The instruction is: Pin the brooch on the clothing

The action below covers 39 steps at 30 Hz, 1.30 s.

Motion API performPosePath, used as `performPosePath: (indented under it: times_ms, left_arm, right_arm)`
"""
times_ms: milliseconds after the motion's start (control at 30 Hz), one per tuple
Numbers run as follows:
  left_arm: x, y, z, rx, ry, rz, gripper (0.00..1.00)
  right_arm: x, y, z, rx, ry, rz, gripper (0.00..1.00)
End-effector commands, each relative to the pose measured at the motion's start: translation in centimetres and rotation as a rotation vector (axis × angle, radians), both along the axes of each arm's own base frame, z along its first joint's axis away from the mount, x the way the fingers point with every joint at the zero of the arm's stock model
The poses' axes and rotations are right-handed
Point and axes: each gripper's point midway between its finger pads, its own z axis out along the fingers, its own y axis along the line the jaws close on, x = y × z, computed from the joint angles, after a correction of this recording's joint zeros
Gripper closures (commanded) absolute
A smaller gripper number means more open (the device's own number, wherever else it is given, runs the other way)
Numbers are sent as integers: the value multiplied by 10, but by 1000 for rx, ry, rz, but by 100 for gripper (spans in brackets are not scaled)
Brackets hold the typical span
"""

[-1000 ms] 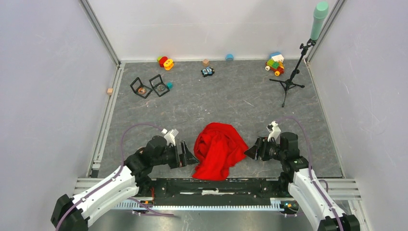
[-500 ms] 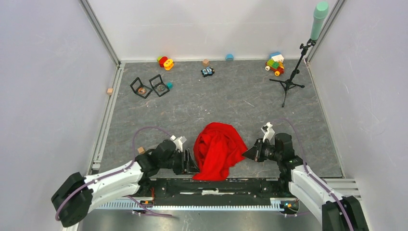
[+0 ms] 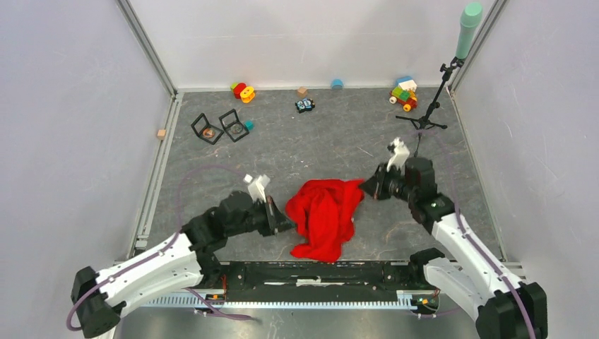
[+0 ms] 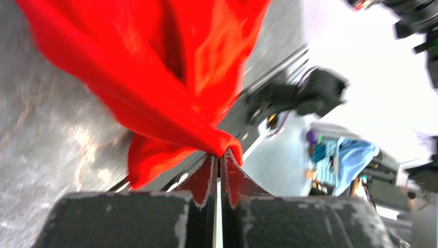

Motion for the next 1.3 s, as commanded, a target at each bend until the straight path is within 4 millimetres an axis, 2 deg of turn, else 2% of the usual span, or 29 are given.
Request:
performPosePath:
  times_ms: [0, 133, 200, 267, 333, 400, 467, 567, 700, 867, 967, 1033, 1100, 1267]
  left_arm:
    - [44, 19, 92, 43, -235, 117, 98]
    - [68, 39, 165, 105, -376, 138, 98]
    - [79, 48, 203, 120, -445, 151, 98]
    - [87, 51, 230, 129, -503, 145, 98]
    - [98, 55, 246, 153, -536, 152, 98]
    - [109, 59, 256, 184, -558, 166, 98]
    - [119, 66, 264, 207, -577, 190, 98]
    - [130, 84, 272, 263, -605, 247, 98]
    - [126, 108, 281, 328, -632, 300, 98]
    - [111, 144, 303, 402, -697, 406, 98]
    - [104, 153, 317, 416, -725, 426, 98]
    - [103, 154, 325, 412, -741, 430, 98]
    - [107, 151, 326, 413, -742, 421, 98]
    - [135, 129, 304, 433, -693, 369, 98]
  right_arm:
    - [48, -20, 100, -142, -254, -83, 100]
    - [61, -27, 201, -152, -440, -124, 100]
    - [58, -30, 258, -130, -549, -140, 100]
    - [49, -33, 306, -102, -648, -150, 100]
    - [37, -36, 345, -72, -740, -156, 99]
    - [22, -43, 376, -60, -818, -175, 98]
    - [10, -55, 394, -70, -881, -219, 96]
    - [-2, -85, 404, -129, -937, -348, 94]
    - [-20, -122, 402, -205, -962, -507, 94]
    - [-43, -140, 409, -222, -1014, -569, 94]
    - [-48, -145, 413, -224, -1027, -587, 94]
    - [-46, -146, 411, -231, -1019, -595, 94]
    - [-37, -146, 403, -246, -999, -601, 94]
    - [4, -133, 354, -234, -911, -604, 98]
